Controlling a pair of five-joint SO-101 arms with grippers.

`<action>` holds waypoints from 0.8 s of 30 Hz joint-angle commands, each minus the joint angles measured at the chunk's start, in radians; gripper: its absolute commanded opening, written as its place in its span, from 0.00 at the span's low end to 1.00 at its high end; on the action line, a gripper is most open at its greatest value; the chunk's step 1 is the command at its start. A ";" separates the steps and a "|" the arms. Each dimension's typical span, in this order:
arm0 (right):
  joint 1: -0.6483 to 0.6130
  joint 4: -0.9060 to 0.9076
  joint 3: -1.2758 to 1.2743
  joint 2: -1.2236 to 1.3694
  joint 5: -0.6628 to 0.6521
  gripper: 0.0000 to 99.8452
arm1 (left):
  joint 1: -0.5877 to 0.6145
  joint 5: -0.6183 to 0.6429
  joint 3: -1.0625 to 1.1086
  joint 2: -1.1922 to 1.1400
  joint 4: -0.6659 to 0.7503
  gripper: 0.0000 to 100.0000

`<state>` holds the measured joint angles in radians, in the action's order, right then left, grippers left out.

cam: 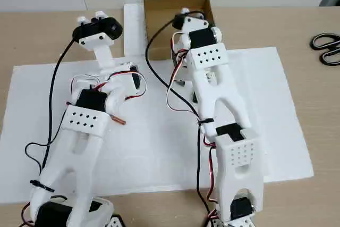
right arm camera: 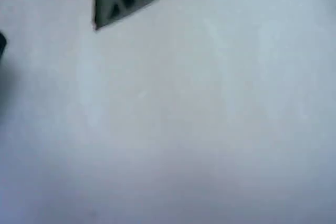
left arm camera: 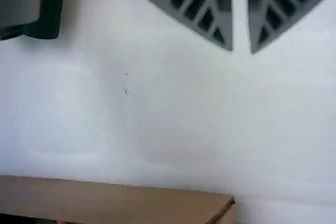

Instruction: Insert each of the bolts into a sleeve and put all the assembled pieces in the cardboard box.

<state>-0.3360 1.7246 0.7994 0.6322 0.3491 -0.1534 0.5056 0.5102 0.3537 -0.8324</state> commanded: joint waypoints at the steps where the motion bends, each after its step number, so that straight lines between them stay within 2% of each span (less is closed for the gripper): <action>1: 0.010 0.008 0.003 -0.001 0.014 0.13 | 0.002 0.009 -0.005 0.008 -0.003 0.01; 14: 0.076 0.005 0.003 0.099 0.014 0.13 | 0.000 0.009 -0.005 0.008 -0.005 0.01; 24: 0.076 -0.016 0.005 0.153 0.011 0.13 | 0.000 0.009 -0.005 0.008 -0.005 0.01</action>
<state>-0.2685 1.7231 0.7994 0.7902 0.3552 -0.1534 0.5056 0.5102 0.3537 -0.8339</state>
